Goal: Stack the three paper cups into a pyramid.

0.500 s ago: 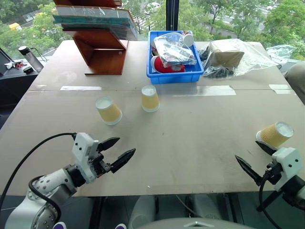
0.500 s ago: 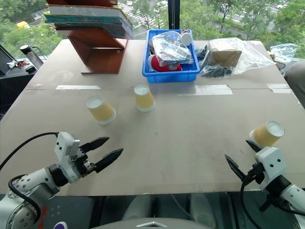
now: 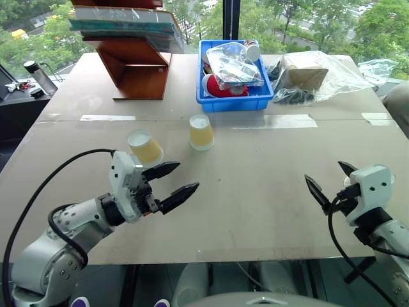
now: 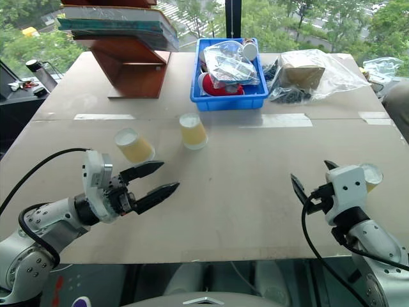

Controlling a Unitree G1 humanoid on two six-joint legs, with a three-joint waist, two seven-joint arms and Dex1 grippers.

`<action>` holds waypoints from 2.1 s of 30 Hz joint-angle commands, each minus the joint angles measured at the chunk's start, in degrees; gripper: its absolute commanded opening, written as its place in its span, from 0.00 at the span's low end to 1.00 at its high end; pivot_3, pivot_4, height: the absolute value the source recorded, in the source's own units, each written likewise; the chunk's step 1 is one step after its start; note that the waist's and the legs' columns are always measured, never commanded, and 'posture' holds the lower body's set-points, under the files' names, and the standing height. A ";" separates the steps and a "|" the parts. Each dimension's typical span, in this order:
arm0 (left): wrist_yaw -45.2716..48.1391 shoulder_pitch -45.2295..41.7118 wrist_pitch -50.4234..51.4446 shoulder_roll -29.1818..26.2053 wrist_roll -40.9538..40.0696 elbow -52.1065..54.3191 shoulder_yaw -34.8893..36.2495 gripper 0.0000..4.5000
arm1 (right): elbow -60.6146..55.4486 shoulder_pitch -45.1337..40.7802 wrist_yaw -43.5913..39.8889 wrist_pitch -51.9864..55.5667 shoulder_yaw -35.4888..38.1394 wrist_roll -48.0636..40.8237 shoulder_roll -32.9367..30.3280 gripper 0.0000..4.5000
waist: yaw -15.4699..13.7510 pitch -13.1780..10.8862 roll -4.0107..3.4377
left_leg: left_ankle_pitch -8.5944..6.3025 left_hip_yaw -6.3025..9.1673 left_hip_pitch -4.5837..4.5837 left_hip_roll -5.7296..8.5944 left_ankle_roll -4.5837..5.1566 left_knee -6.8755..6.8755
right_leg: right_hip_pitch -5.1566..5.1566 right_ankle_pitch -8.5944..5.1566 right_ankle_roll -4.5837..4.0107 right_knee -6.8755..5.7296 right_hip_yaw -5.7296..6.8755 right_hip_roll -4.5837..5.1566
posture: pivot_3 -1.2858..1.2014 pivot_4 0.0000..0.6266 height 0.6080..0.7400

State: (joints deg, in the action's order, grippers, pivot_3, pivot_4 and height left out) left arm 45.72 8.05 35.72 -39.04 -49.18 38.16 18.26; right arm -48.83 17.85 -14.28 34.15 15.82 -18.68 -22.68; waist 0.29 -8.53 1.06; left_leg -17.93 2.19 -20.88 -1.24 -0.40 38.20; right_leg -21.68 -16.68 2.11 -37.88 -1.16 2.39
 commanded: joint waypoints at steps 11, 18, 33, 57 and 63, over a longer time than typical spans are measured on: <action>12.21 -8.77 0.17 -7.83 -10.13 5.32 -2.90 0.99 | -3.83 14.84 11.46 -3.14 3.74 4.98 17.57 1.00 | 1.34 0.06 -0.12 | -0.12 -0.32 0.27 -0.04 0.22 0.06 | 0.04 -0.01 0.04 -0.11 -0.24 -0.12 | 0.52 0.24 1.00; 10.16 -6.73 -0.85 -7.91 -9.05 8.92 -4.12 0.99 | 5.37 6.78 10.54 -1.31 10.06 -0.73 16.21 1.00 | 0.38 0.01 -0.20 | -0.12 -0.17 0.18 -0.02 0.22 0.03 | 0.02 -0.01 0.03 -0.08 -0.21 -0.10 | 0.52 0.24 1.00; 4.14 -12.47 -0.30 -7.46 -7.51 6.74 -7.72 0.99 | 9.07 -3.89 12.86 3.36 13.21 -2.55 10.47 1.00 | 0.47 -0.02 -0.25 | -0.14 -0.20 0.18 0.03 0.26 0.02 | 0.02 0.00 0.04 -0.09 -0.12 -0.12 | 0.52 0.24 1.00; 7.46 -4.30 -3.66 -8.28 -3.97 7.93 -6.50 0.99 | 12.02 -9.69 16.05 4.23 12.24 -0.77 10.04 1.00 | 0.48 -0.03 -0.28 | -0.14 -0.20 0.17 0.02 0.26 0.00 | 0.01 -0.01 0.03 -0.08 -0.13 -0.12 | 0.52 0.24 1.00; 7.48 -3.24 -4.63 -8.43 -3.62 8.33 -6.28 0.99 | 12.21 -9.93 16.42 3.82 11.75 -0.07 10.36 1.00 | 0.51 -0.04 -0.28 | -0.14 -0.21 0.17 0.02 0.26 0.00 | 0.01 -0.01 0.03 -0.08 -0.13 -0.12 | 0.52 0.24 1.00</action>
State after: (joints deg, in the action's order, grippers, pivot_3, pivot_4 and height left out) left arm 52.75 4.72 32.38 -47.11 -52.95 44.39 10.74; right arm -35.42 8.28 1.70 39.29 27.27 -18.96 -12.46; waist 0.81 -8.56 0.78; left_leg -18.07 1.98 -20.71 -1.22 -0.13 38.19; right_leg -21.67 -16.68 2.14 -37.95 -1.29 2.26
